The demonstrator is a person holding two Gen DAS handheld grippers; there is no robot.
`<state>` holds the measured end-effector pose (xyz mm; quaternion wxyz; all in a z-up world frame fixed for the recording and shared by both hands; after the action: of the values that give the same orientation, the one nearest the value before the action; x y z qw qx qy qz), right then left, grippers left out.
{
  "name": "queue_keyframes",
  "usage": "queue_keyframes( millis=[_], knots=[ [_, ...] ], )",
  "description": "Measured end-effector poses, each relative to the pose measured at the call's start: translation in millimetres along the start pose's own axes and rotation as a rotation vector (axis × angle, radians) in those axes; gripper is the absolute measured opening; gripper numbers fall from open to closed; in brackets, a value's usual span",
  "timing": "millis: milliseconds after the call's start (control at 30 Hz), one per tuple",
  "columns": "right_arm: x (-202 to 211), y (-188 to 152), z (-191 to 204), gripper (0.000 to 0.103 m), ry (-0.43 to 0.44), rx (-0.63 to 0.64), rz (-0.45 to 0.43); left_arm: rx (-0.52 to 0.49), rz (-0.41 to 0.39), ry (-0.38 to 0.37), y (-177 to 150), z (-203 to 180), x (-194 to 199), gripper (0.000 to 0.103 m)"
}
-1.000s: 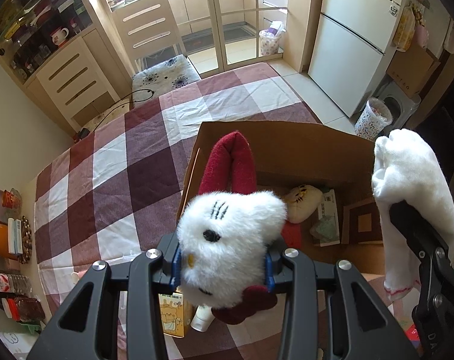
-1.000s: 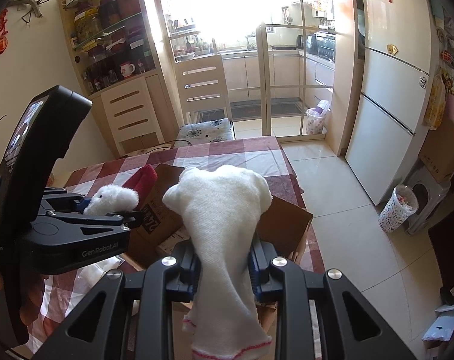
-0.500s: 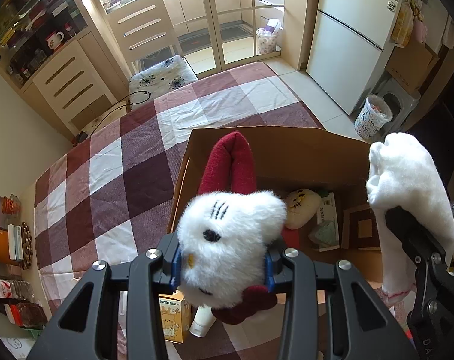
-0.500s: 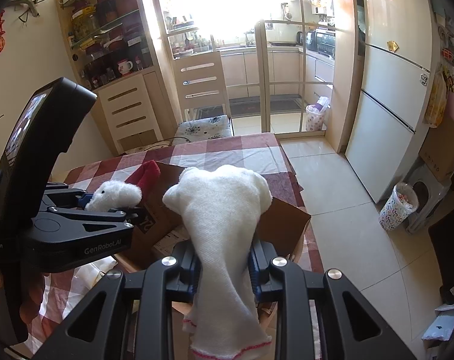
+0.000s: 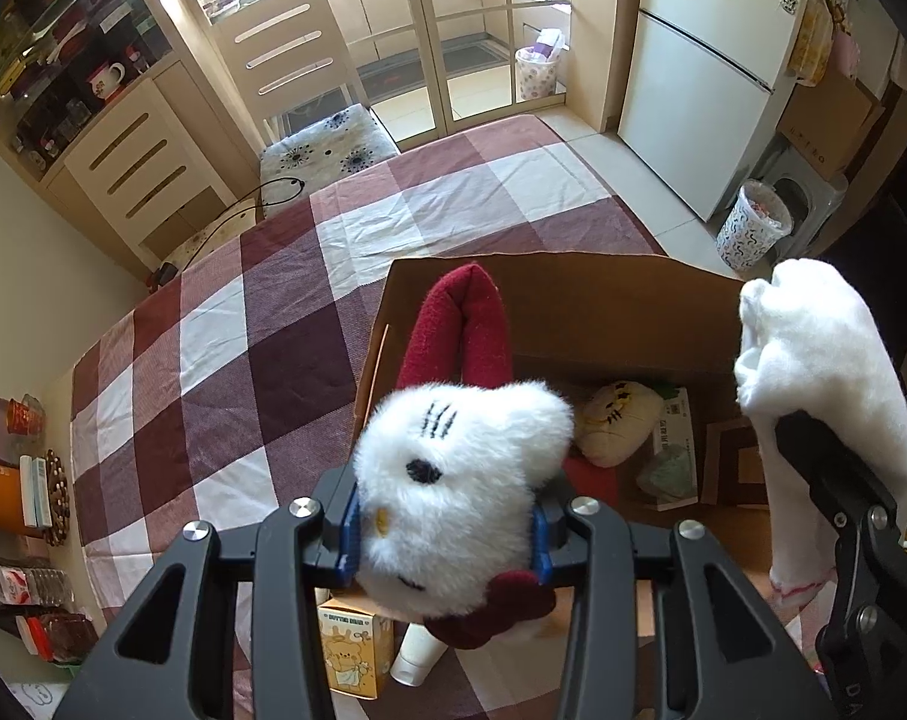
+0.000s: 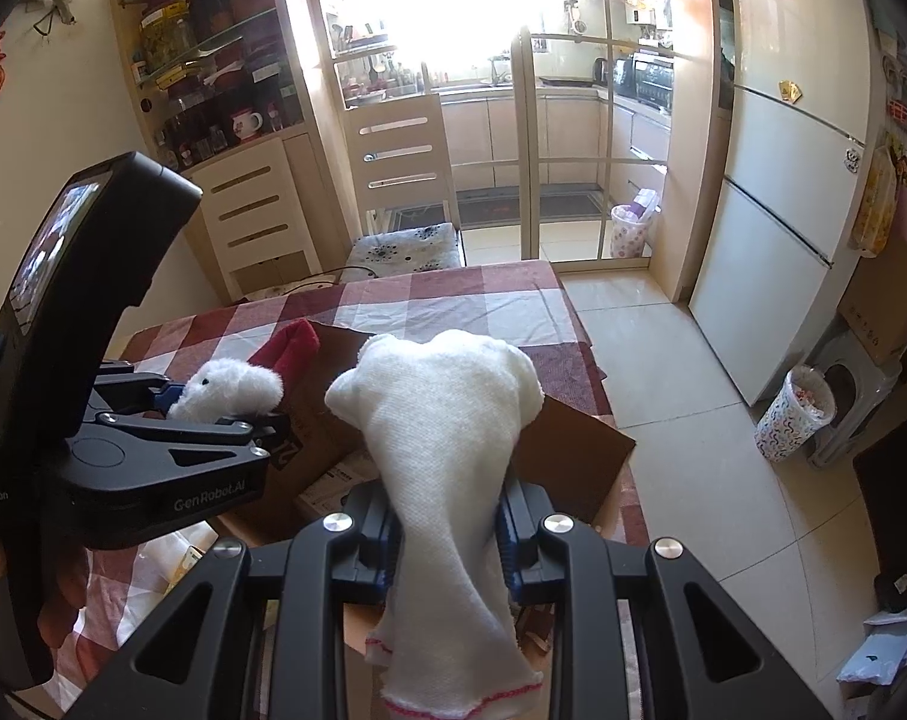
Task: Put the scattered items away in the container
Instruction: 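Open the left tool dropping the plush while the right tool releases the towel into the box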
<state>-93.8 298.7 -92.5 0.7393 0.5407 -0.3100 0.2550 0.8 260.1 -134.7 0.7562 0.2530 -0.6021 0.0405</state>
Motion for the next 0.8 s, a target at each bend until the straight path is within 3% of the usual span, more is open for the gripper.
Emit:
queue_keyframes(
  millis=[33,67,100,133,167,267,800],
  knots=[
    [-2,0,1,0.03,0.0,0.004,0.012,-0.004,0.0,-0.007,1,0,-1,0.054],
    [-4,1,2,0.042,0.005,-0.003,0.02,-0.012,-0.004,-0.012,2,-1,-1,0.07],
    [-4,2,2,0.058,0.009,-0.014,0.019,-0.018,-0.017,-0.001,3,-1,1,0.079],
    [-3,2,2,0.064,0.003,-0.019,0.009,-0.021,-0.032,0.025,3,0,3,0.089],
    [0,3,1,0.072,-0.017,-0.016,-0.013,-0.026,-0.045,0.039,4,0,4,0.091],
    [5,6,-1,0.078,-0.018,-0.025,-0.035,-0.017,-0.044,0.009,3,4,4,0.094],
    [33,0,4,0.079,0.018,-0.04,-0.06,0.009,-0.065,0.049,-18,7,31,0.094]
  ],
)
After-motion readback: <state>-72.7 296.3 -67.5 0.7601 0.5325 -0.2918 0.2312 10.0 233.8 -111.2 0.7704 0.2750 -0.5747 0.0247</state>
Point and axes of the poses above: each gripper's, at about its wrist camera, not at the fingertips, and x roughly against the way its jaws point, z to its left, y to its top, the point moved 4 cm from there along -x, roughly the way its jaws point, and after that the axes turned 9 degrees about -x, right-handed, at the moved point
